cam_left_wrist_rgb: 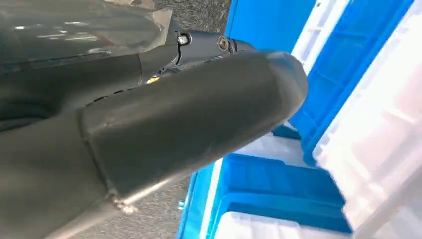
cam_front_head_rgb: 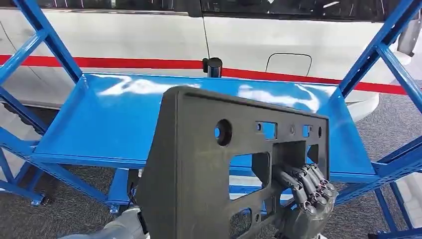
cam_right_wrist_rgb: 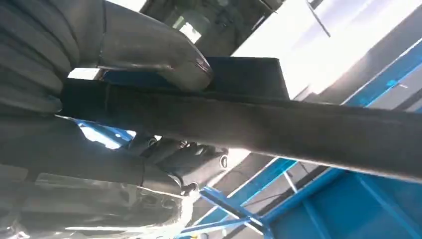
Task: Take the parts from the cabinet and place them on the table.
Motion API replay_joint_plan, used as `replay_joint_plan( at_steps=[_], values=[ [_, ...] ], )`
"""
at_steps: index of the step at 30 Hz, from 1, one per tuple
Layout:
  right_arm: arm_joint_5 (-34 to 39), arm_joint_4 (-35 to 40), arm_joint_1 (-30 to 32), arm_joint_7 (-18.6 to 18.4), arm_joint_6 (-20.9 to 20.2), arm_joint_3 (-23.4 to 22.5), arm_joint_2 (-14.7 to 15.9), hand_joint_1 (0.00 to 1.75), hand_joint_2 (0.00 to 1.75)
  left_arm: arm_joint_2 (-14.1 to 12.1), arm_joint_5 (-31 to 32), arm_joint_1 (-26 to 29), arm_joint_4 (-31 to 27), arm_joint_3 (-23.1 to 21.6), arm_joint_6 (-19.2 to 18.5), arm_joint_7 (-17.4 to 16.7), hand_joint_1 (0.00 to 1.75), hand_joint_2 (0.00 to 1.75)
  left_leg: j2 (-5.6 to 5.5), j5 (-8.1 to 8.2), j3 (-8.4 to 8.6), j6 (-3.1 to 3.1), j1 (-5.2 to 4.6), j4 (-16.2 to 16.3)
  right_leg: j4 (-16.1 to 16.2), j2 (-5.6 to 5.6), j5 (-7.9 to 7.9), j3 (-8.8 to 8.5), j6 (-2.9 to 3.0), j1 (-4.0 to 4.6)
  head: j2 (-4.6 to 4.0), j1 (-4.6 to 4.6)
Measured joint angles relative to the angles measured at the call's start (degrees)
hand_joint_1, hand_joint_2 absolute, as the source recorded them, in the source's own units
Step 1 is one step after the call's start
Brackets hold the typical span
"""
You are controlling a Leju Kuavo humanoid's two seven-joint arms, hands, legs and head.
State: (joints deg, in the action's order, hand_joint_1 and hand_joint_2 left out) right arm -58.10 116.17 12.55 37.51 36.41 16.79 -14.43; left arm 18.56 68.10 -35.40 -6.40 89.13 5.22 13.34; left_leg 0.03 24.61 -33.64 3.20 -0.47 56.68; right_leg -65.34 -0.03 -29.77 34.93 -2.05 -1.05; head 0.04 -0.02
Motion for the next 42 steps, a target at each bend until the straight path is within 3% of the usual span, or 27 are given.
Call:
replay_joint_plan(
  at_steps=[1, 2, 6, 7, 9, 11, 12, 14, 16, 17, 18, 20, 22, 23, 24, 26, 27, 28, 29, 31, 32, 33, 36, 37, 39, 40, 42],
  values=[
    [0.00, 0.00, 0.09, -0.37, 0.00, 0.04, 0.09, 1.75, 1.75, 0.00, -0.46, 0.18, 0.00, 0.00, 0.02, 0.74, 0.00, 0.00, -0.03, -0.02, 0.00, -0.06, -0.06, 0.19, 5.47, -0.02, 1.55, -3.13, -0.04, 0.00, 0.00, 0.00],
    [-0.11, 0.00, 0.19, -0.87, 0.00, 0.15, 0.17, 1.75, 1.75, 0.00, -0.61, 0.38, 0.00, 0.00, 0.00, 1.33, 0.00, 0.00, 0.01, 0.02, -0.17, -0.15, -0.18, 0.39, 8.01, 0.01, 1.04, -3.93, 0.50, 0.08, 0.00, -0.02],
    [-0.74, -0.04, 1.05, -2.40, 0.00, 0.35, 0.50, 1.75, 1.75, 0.00, -1.64, 1.47, 0.13, 0.02, -0.46, 3.06, 0.00, 0.00, 0.03, -0.52, -0.59, -1.31, -0.37, 0.55, 7.95, 0.10, 2.09, -3.95, 1.29, 0.62, 0.00, -0.06],
    [-1.01, -0.09, 1.27, -2.88, 0.00, 0.44, 0.59, 1.75, 1.75, -0.26, -1.97, 1.68, 0.13, 0.02, -0.59, 3.52, 0.00, 0.00, -0.23, 0.09, -0.98, -1.59, -0.13, 1.04, 8.29, 0.02, 2.58, -4.08, 1.82, -0.60, 0.00, -0.04],
    [-1.16, -0.18, 1.70, -3.81, 0.00, 0.72, 0.81, 1.75, 1.75, -0.48, -2.33, 1.96, 0.55, 0.02, -0.87, 3.91, 0.00, 0.00, -0.24, 3.64, -2.28, -2.52, 0.11, 4.93, 8.28, -0.08, 2.88, -3.86, 2.25, -0.57, 0.00, -0.59],
    [-1.57, -0.24, 2.28, -5.38, 0.00, 1.07, 1.27, 1.75, 1.75, -1.03, -2.93, 2.74, 1.03, 0.02, -0.98, 4.37, 0.00, 0.00, -0.22, 9.04, -6.33, -3.40, 0.71, 15.21, 8.26, -0.18, 3.12, -3.37, 2.51, -0.57, 0.00, -0.66],
    [-1.81, -0.37, 2.49, -6.32, 0.00, 1.22, 1.57, 1.75, 1.75, -1.38, -3.23, 3.28, 1.25, 0.02, -0.98, 4.65, 0.00, 0.00, -0.22, 10.15, -7.62, -3.66, 0.95, 18.61, 8.24, -0.17, 3.32, -3.10, 2.43, -0.61, 0.00, -0.66],
    [-2.08, -0.48, 2.94, -7.28, 0.00, 1.36, 2.03, 1.75, 1.75, -1.75, -3.47, 3.97, 1.71, 0.02, -0.96, 5.05, 0.00, 0.00, -0.19, 8.11, -5.94, -3.84, 1.40, 16.33, 8.20, -0.15, 3.60, -2.84, 2.30, -0.71, 0.00, -0.68],
    [-2.10, -0.66, 3.04, -7.91, 0.00, 1.79, 2.51, 1.75, 1.75, -2.01, -4.20, 4.07, 2.25, 0.02, -0.83, 5.72, 0.00, 0.00, -0.16, 3.48, -0.11, -3.93, 1.80, 6.28, 8.16, -0.13, 3.74, -2.85, 2.08, -0.84, 0.00, -0.68],
    [-2.10, -0.74, 3.04, -8.11, 0.00, 2.08, 2.75, 1.75, 1.75, -2.21, -4.70, 4.06, 2.58, 0.02, -0.66, 6.05, 0.00, 0.00, -0.22, 2.56, 2.38, -3.91, 1.98, 1.71, 8.16, -0.14, 3.86, -2.83, 1.85, -0.74, 0.00, -0.68],
    [-2.08, -0.85, 3.02, -8.20, 0.00, 2.36, 2.99, 1.75, 1.75, -2.25, -5.31, 4.07, 2.97, 0.02, -0.50, 6.38, 0.00, 0.00, -0.27, 2.90, 2.82, -3.82, 1.56, 0.36, 7.80, -0.13, 3.87, -2.42, 1.43, 0.06, 0.00, -0.70],
    [-2.08, -1.18, 2.89, -8.63, 0.00, 3.02, 3.39, 1.75, 1.75, -2.45, -6.14, 4.45, 3.43, 0.02, -0.35, 6.84, 0.00, 0.00, -0.43, 2.61, 2.01, -3.12, 1.25, 0.89, 8.08, -0.13, 4.41, -2.08, 0.60, -0.22, 0.00, -0.55],
    [-2.08, -1.42, 2.86, -8.87, 0.00, 3.48, 3.74, 1.75, 1.75, -2.56, -6.38, 4.64, 3.93, 0.02, -0.35, 6.90, 0.00, 0.00, -0.28, 1.68, 1.79, -1.66, 1.23, 0.19, 8.16, -0.14, 4.69, -1.67, -0.35, 0.15, 0.00, -0.52],
    [-2.08, -1.49, 2.83, -8.94, 0.00, 3.52, 3.87, 1.75, 1.75, -2.56, -6.45, 4.56, 4.04, 0.02, -0.35, 6.90, 0.00, 0.00, -0.18, 1.27, 1.61, -1.19, 1.12, 0.03, 6.89, -0.21, 3.50, -0.81, -0.18, -0.39, 0.00, -0.59],
    [-2.05, -1.62, 2.65, -9.11, 0.00, 3.63, 4.09, 1.75, 1.75, -2.58, -6.62, 4.54, 4.28, 0.02, -0.35, 6.97, 0.00, 0.00, -0.18, 1.00, 1.18, -0.74, 1.11, 0.03, 3.67, -0.19, 1.08, 0.46, 0.42, -0.15, 0.00, -0.22],
    [-1.97, -2.01, 2.44, -9.31, 0.00, 3.98, 4.65, 1.75, 1.75, -2.60, -7.14, 4.71, 4.55, 0.02, -0.28, 7.03, 0.00, 0.00, -0.07, 0.47, 0.39, -0.13, 0.82, 0.06, -5.35, -0.18, -3.29, 4.07, 1.04, -0.18, 0.00, 0.02],
    [-1.88, -2.19, 2.44, -9.51, 0.00, 4.15, 4.92, 1.75, 1.75, -2.60, -7.58, 4.87, 4.61, 0.02, -0.26, 7.14, 0.00, 0.00, 0.00, 0.16, -0.06, 0.03, 0.63, 0.08, -9.35, -0.14, -4.68, 5.45, 1.00, -0.09, 0.00, 0.09],
    [-1.86, -2.38, 2.40, -9.84, 0.00, 4.35, 5.22, 1.75, 1.75, -2.64, -7.78, 5.05, 4.70, 0.02, -0.24, 7.19, 0.00, 0.00, 0.00, -0.12, -0.37, 0.06, 0.45, 0.09, -10.15, -0.14, -4.80, 5.35, 0.67, -0.04, 0.00, 0.15],
    [-1.64, -2.58, 2.27, -10.05, 0.00, 4.63, 5.51, 1.75, 1.75, -2.64, -8.22, 5.19, 4.81, 0.02, -0.24, 7.32, 0.00, 0.00, -0.01, -0.35, -0.63, 0.07, 0.27, 0.12, -8.28, -0.14, -4.14, 3.85, 0.39, 0.00, 0.00, 0.15],
    [-1.29, -2.86, 1.86, -10.49, 0.00, 5.29, 6.06, 1.75, 1.75, -2.62, -8.92, 5.30, 4.87, 0.02, -0.26, 7.63, 0.00, 0.00, -0.16, -0.81, -0.93, -0.08, -0.03, 0.16, 2.32, -0.15, -0.83, -2.79, 0.03, 0.23, 0.00, 0.15],
    [-1.22, -2.95, 1.65, -10.78, 0.00, 5.55, 6.23, 1.75, 1.75, -2.62, -9.22, 5.28, 4.96, 0.02, -0.26, 7.71, 0.00, 0.00, -0.18, -0.99, -0.99, -0.25, -0.06, 0.20, 6.77, -0.16, 0.26, -5.44, 0.25, 0.34, 0.00, 0.20],
    [-1.14, -3.13, 1.34, -11.04, 0.00, 6.03, 6.47, 1.75, 1.75, -2.62, -9.68, 5.29, 5.01, 0.02, -0.26, 7.87, 0.00, 0.00, -0.18, -1.13, -1.18, -0.50, -0.62, 0.45, 8.78, -0.12, 0.26, -5.84, 0.67, 0.80, 0.00, 0.13],
    [-0.68, -3.63, 0.83, -11.28, 0.00, 7.03, 7.03, 1.75, 1.75, -2.60, -10.73, 5.36, 5.27, 0.02, -0.13, 7.93, 0.00, 0.00, -0.10, -1.87, -1.37, -1.35, -0.30, 0.36, 8.57, -0.09, 1.07, -5.80, 1.48, 1.09, 0.00, 0.09],
    [-0.68, -3.72, 0.64, -11.28, 0.00, 7.30, 7.17, 1.75, 1.75, -2.64, -10.86, 5.35, 5.31, 0.02, -0.11, 7.99, 0.00, 0.00, -0.13, -1.99, -1.65, -1.62, -0.33, 0.55, 8.93, -0.14, 1.67, -5.35, 1.93, 0.21, 0.00, 0.09],
    [-0.63, -3.98, 0.20, -11.30, 0.00, 7.89, 7.30, 1.75, 1.75, -2.64, -11.01, 5.36, 5.33, 0.02, 0.07, 8.04, 0.00, 0.00, -0.23, 1.71, -3.02, -2.40, 0.11, 3.56, 8.93, -0.28, 2.37, -5.15, 2.75, -0.12, 0.00, -0.11],
    [-0.59, -4.13, 0.14, -11.30, 0.00, 7.96, 7.34, 1.75, 1.75, -2.69, -11.15, 5.37, 5.33, 0.02, 0.07, 8.13, 0.00, 0.00, -0.24, 5.08, -4.89, -2.90, 0.34, 8.36, 8.91, -0.33, 2.82, -4.64, 3.11, -0.10, 0.00, -0.39],
    [-0.50, -4.39, 0.02, -11.34, 0.00, 8.13, 7.45, 1.75, 1.75, -2.71, -11.34, 5.54, 5.33, 0.02, 0.07, 8.17, 0.00, 0.00, -0.22, 9.07, -8.15, -3.66, 0.79, 17.32, 8.83, -0.39, 3.51, -3.58, 3.07, -0.04, 0.00, -0.37]
  ],
)
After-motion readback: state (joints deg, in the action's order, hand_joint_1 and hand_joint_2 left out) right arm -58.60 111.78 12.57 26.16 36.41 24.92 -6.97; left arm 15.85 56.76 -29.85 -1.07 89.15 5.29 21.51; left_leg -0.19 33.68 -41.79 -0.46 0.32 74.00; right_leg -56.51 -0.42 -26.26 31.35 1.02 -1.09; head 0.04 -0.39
